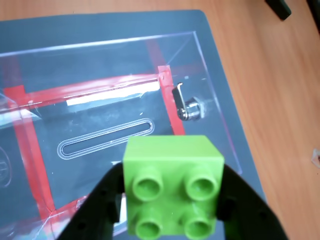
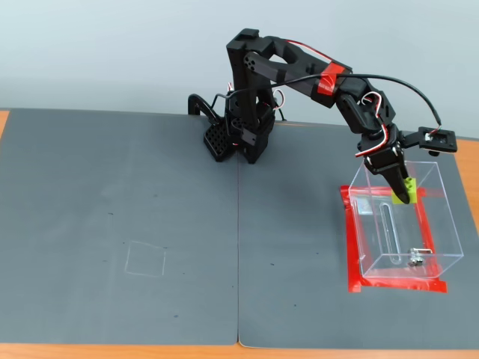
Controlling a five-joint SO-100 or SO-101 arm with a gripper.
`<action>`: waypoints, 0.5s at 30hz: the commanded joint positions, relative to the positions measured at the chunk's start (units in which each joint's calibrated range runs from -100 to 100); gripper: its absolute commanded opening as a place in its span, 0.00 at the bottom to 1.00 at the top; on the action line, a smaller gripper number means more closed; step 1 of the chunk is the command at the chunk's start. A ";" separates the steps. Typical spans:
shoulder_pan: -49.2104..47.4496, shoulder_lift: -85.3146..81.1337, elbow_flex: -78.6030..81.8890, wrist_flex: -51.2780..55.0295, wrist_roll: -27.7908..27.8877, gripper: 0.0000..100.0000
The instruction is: Pick the green lego block and place it into the transparent box
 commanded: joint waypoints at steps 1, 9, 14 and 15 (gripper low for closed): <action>0.06 -0.34 -3.17 -0.92 0.19 0.10; 0.14 -0.34 -3.08 -0.74 0.50 0.26; 0.14 -0.34 -3.08 -0.74 0.50 0.27; 0.14 -0.34 -3.08 -0.74 0.50 0.27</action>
